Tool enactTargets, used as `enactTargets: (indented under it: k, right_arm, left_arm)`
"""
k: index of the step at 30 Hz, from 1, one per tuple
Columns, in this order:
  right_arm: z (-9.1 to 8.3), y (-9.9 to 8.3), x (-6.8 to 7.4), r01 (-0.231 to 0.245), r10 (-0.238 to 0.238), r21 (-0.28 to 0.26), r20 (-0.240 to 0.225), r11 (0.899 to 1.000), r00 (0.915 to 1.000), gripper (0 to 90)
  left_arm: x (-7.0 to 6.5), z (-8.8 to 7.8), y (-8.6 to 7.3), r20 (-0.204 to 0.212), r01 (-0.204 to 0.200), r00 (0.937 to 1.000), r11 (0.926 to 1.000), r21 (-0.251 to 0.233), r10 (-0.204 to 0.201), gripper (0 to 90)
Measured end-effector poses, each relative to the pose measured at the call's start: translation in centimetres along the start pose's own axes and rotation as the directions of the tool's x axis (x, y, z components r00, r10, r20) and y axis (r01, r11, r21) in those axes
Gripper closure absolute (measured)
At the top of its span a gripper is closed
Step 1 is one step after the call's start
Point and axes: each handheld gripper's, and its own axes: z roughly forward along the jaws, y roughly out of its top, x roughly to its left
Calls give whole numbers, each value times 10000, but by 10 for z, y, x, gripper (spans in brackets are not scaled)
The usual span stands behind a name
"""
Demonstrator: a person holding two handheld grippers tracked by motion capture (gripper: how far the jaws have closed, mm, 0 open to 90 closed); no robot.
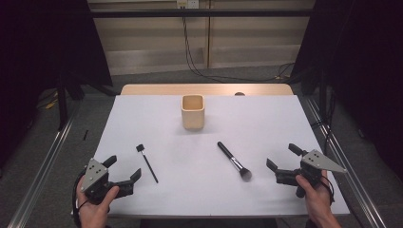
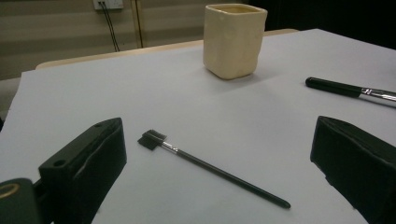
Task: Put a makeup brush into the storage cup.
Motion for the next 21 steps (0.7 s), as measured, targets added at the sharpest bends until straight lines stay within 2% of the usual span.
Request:
enactTargets:
  k: [11, 15, 21]
  right_arm:
    - [2, 0, 0, -8, 9, 80, -135, 10000, 9999, 1]
    - [2, 1, 4, 140, -138, 65, -276, 9999, 9995, 0]
    - [4, 0, 6, 192, -186, 142, -355, 9997, 9992, 0]
  left_arm:
    - [-1, -2, -1, 183, 72, 9998, 10000, -22, -72, 35]
    - [-2, -5, 1, 319, 339, 9989, 9994, -73, -337, 35]
    - [-1, -3, 6, 226, 123, 9997, 9999, -117, -121, 35]
